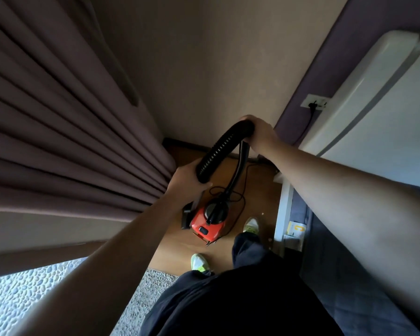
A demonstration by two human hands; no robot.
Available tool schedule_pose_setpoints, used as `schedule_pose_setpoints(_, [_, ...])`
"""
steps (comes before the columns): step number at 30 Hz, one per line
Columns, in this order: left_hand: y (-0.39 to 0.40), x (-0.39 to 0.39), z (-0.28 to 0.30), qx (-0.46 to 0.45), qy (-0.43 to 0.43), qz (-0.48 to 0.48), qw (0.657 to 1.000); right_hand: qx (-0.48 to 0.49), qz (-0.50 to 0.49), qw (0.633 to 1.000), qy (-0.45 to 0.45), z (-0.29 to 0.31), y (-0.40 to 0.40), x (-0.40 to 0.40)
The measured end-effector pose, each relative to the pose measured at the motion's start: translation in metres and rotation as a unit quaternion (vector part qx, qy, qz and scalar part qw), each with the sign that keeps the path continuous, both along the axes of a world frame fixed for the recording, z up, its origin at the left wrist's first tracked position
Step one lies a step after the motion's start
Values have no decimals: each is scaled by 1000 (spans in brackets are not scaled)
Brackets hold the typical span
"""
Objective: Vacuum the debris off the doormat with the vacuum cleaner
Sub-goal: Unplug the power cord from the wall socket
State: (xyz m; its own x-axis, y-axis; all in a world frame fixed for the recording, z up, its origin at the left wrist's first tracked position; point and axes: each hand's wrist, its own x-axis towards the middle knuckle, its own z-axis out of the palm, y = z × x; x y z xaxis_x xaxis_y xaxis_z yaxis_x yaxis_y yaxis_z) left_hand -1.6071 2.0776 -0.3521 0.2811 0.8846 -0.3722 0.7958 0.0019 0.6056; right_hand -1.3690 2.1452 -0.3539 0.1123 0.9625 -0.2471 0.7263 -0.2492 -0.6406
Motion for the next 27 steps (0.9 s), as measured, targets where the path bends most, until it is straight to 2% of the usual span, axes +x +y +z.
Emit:
schedule_pose_setpoints(8, [54, 59, -6, 8, 12, 29, 999, -44, -47, 990, 128, -19, 36, 61])
schedule_pose_setpoints(14, [91, 104, -4, -8, -27, 31, 999, -130, -136, 974, 124, -58, 53, 118])
schedule_pose_setpoints(18, [110, 134, -11, -25, -27, 22, 999, -156, -256, 941, 155, -72, 59, 156])
schedule_pose_setpoints(21, [120, 154, -17, -25, -26, 21, 999, -159, -326, 923, 129, -82, 66, 181])
schedule_pose_setpoints(23, [123, 163, -22, -29, -30, 32, 999, -167, -347, 916, 113, -94, 71, 198])
schedule_pose_setpoints(27, [125, 169, -30, -22, -25, 60, 998, -206, -328, 910, 145, -108, 80, 223])
